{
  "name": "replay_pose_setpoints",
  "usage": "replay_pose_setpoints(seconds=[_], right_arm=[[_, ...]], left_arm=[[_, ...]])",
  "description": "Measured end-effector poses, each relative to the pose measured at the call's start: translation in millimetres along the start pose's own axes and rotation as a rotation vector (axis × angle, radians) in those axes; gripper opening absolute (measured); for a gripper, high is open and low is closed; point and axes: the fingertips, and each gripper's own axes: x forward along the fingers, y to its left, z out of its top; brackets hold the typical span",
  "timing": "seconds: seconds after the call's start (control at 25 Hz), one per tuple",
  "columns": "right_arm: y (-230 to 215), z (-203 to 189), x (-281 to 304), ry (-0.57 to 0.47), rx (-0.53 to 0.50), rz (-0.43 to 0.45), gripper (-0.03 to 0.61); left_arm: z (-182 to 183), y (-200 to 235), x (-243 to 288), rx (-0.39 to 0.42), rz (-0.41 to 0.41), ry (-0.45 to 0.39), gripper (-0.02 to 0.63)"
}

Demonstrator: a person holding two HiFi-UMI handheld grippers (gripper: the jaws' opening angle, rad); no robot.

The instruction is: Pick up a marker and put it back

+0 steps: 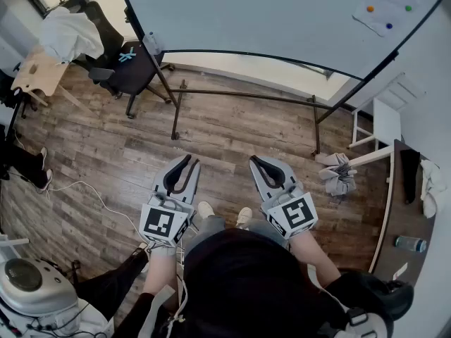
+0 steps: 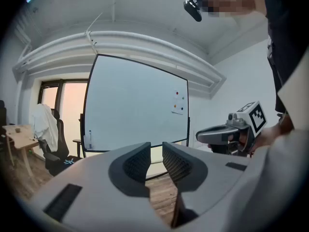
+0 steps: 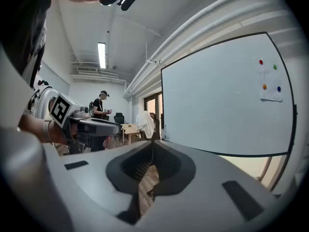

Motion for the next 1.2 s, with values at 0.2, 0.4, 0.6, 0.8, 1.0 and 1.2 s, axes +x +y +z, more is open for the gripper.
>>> replay_pose_setpoints(seconds=[0.2, 0.4, 0.6, 0.8, 1.0, 1.2], right_arm=[[17, 1, 19, 0.007, -0.001, -0.021, 0.021], [26, 6, 49, 0.022, -0.016, -0.04, 0.021], [41, 10, 86, 0.027, -0.018, -0.034, 0.023], [46, 7, 111, 0.046, -0.017, -0.073, 0.023], [37, -2, 135, 0.072, 0.004, -0.107, 0.023], [11, -3, 159, 0.072, 0.011, -0.116, 0.023]], left_arm=[[-4, 28, -17, -0.002, -0.008, 0.012, 0.067], [-7, 59, -19, -0.011, -0.025, 0.002, 0.072], [-9, 97, -20, -0.029, -0.037, -0.024, 0.072], [-17, 132, -20, -0.042, -0.057, -0.022, 0.072], [-32, 159, -8, -0.067, -0.064, 0.015, 0.072], [-36, 176, 21, -0.064, -0.065, 0.033, 0.072]])
